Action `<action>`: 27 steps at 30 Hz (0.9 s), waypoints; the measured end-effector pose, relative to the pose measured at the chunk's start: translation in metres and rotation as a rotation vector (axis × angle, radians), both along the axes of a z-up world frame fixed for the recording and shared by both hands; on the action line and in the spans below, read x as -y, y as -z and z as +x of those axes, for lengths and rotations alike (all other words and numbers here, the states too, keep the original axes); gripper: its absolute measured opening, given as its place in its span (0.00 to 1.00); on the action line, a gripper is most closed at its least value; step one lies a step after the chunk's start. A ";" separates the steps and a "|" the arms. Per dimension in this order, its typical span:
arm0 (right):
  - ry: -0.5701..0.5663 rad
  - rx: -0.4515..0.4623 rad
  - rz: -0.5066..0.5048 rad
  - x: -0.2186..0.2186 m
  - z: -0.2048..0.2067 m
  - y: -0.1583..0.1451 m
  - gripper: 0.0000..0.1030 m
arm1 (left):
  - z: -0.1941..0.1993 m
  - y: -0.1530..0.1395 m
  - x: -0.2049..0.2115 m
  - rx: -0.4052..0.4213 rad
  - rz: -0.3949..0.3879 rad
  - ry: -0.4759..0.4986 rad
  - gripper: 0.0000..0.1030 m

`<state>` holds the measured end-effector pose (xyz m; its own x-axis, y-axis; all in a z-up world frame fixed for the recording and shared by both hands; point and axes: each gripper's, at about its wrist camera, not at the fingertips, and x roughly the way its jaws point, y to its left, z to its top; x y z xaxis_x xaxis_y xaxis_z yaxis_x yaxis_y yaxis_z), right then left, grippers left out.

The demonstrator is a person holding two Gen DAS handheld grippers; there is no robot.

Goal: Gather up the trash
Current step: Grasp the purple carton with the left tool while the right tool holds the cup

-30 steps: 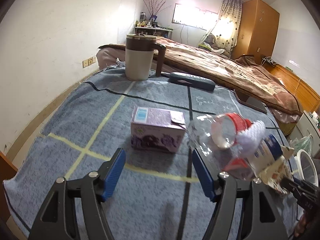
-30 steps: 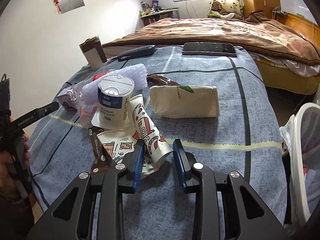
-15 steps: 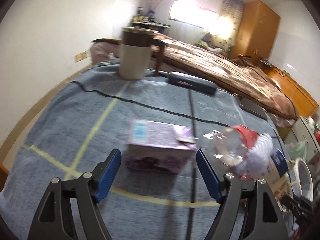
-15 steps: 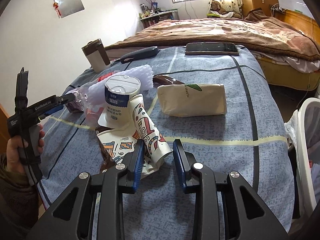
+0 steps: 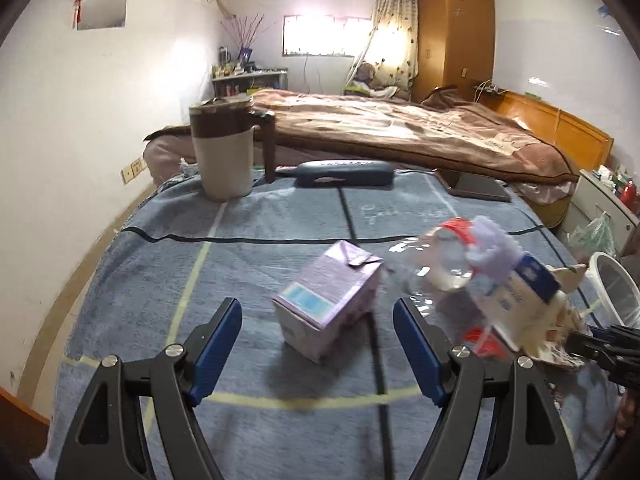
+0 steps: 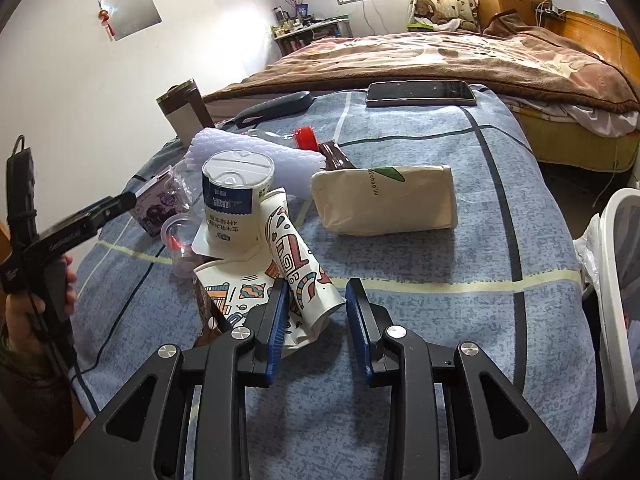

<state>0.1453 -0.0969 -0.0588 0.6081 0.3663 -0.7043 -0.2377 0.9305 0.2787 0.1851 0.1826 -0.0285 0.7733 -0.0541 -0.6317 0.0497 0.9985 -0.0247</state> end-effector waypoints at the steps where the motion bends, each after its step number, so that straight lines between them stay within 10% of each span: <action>1: -0.001 0.000 0.000 0.000 0.000 0.000 0.31 | 0.006 0.002 -0.003 -0.013 -0.016 0.008 0.77; 12: 0.008 -0.002 -0.006 -0.001 0.001 0.000 0.31 | 0.040 0.023 0.002 -0.101 -0.035 0.102 0.76; 19: 0.015 0.005 -0.004 0.001 -0.001 -0.002 0.31 | 0.034 0.025 0.003 -0.115 -0.052 0.095 0.39; 27: 0.027 0.033 -0.015 0.005 -0.010 -0.009 0.31 | 0.016 0.019 0.002 -0.101 -0.070 0.045 0.39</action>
<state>0.1348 -0.1016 -0.0500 0.6403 0.3395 -0.6891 -0.2217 0.9405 0.2574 0.2010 0.1806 -0.0470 0.7020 -0.1341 -0.6994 0.0885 0.9909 -0.1012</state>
